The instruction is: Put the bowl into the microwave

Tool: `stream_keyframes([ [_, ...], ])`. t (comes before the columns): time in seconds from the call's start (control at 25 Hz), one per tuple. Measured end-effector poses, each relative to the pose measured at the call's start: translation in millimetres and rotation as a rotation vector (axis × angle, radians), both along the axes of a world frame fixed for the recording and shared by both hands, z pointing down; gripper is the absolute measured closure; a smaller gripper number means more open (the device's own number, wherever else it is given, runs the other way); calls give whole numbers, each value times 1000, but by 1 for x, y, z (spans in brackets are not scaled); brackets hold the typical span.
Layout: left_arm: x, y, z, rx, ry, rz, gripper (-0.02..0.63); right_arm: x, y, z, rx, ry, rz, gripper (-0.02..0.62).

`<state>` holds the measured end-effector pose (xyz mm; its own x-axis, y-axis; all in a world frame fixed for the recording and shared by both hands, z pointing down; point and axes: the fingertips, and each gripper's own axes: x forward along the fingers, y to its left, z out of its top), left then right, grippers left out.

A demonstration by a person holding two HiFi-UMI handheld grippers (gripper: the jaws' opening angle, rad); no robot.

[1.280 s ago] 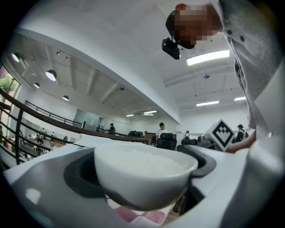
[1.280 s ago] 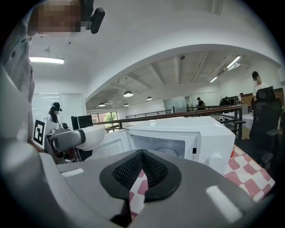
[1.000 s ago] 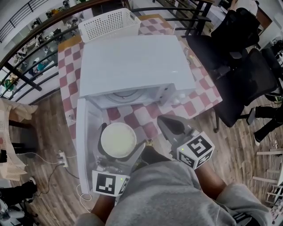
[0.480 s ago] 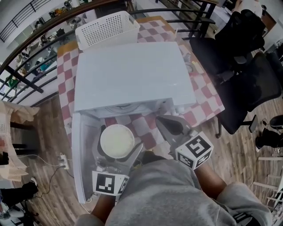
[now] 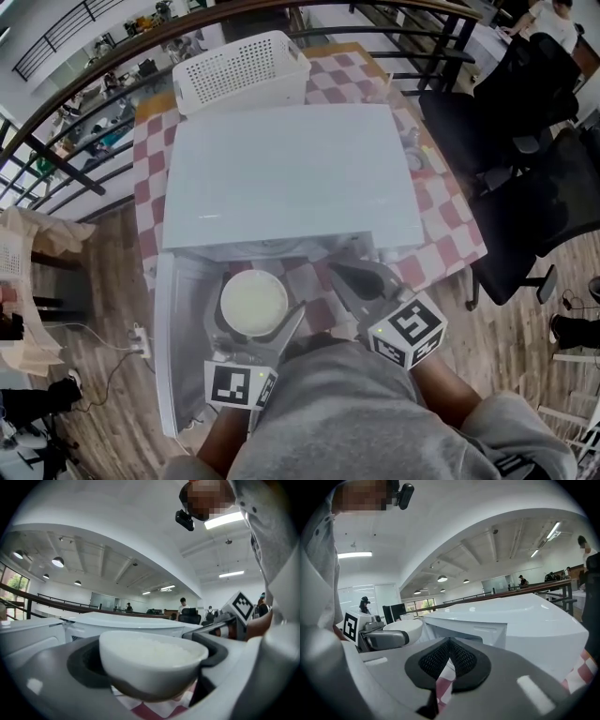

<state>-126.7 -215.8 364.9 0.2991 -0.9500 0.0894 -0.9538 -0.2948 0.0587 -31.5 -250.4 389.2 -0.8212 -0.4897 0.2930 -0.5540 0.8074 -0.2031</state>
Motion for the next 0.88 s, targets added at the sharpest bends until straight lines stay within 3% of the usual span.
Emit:
stream_keyframes([
  [0.4,-8,-23,37,-44,-26,-28,69,-14,-1,9,-21,-6,-53,598],
  [0.88,-23,-80,113,-189,-25,-63,69,-15,-2,17,-43,-1,-65,598],
])
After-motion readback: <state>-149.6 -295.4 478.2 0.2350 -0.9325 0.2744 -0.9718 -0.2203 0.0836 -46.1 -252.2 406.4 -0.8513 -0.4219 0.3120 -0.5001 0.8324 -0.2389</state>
